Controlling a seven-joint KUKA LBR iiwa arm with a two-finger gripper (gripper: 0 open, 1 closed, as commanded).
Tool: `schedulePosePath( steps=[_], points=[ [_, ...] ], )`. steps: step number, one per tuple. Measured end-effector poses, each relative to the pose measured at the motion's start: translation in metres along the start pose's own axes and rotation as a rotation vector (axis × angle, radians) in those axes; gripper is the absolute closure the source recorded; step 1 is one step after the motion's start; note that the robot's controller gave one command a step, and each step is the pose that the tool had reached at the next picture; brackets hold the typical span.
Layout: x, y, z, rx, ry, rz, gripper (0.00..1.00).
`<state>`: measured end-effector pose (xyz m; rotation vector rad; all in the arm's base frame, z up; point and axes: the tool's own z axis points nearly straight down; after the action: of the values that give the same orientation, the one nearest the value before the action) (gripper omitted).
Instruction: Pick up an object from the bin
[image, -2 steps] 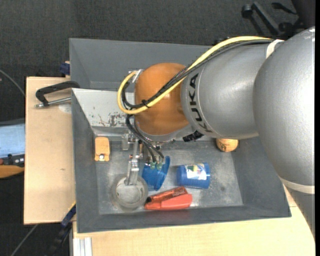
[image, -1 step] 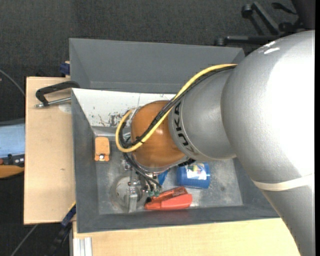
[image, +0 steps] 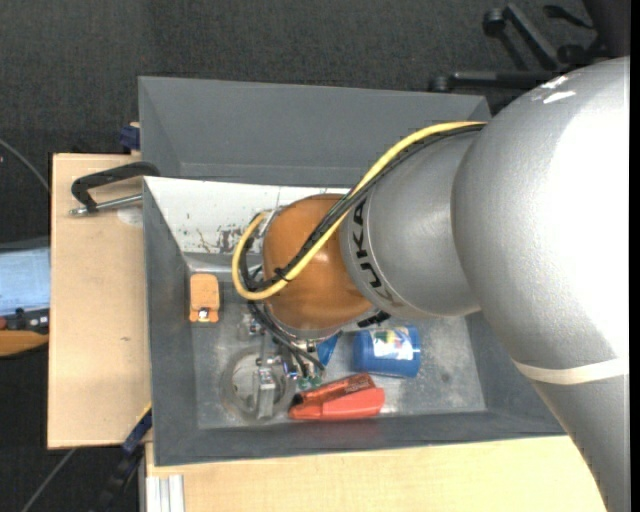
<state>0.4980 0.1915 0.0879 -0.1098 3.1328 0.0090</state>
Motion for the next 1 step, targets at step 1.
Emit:
schedulePosePath(
  steps=[1],
  points=[
    [0.0004, -0.0003, -0.01, 0.0, 0.005, 0.004, 0.0]
  ],
)
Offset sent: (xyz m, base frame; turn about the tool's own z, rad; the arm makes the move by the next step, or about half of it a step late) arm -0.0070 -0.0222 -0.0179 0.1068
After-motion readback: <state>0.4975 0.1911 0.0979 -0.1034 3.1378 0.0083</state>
